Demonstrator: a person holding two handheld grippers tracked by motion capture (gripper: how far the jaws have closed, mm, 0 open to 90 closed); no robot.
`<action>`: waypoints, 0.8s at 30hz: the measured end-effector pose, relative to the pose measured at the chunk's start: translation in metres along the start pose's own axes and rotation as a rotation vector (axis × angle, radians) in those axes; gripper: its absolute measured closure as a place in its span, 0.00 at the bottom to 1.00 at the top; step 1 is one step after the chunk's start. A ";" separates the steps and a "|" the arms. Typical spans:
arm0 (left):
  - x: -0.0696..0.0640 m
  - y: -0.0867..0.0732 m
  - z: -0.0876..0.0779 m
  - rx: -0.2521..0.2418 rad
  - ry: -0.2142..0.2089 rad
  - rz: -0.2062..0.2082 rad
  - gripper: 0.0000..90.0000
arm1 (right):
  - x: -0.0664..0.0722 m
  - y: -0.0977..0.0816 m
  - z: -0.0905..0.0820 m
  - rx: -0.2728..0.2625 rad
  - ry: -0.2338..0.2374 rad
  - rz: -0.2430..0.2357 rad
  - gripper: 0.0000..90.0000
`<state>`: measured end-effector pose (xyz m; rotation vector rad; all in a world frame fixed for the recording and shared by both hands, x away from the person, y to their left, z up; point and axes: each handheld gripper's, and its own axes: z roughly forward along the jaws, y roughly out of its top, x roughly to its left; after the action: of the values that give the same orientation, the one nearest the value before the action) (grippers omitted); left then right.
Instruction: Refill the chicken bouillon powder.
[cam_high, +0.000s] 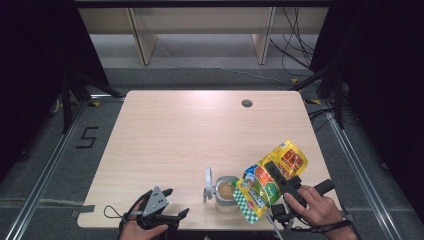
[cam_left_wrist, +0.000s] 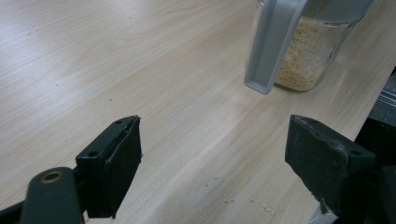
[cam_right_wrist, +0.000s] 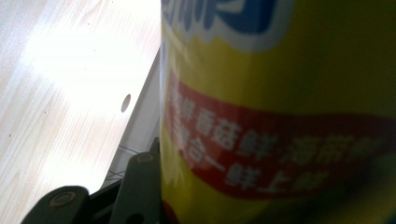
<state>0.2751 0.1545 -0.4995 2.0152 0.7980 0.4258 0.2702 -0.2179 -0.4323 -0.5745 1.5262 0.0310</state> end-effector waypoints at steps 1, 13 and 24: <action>0.000 0.000 0.000 0.004 0.000 -0.006 0.20 | 0.000 0.000 0.000 -0.001 0.001 0.003 0.68; 0.000 0.000 0.000 0.011 0.003 0.004 0.20 | 0.000 0.001 0.000 -0.003 0.004 0.001 0.69; -0.001 0.000 0.001 0.000 -0.004 -0.008 0.20 | 0.000 0.001 0.000 0.002 0.012 0.006 0.69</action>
<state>0.2747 0.1537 -0.5000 2.0118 0.8039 0.4171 0.2694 -0.2172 -0.4331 -0.5697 1.5395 0.0309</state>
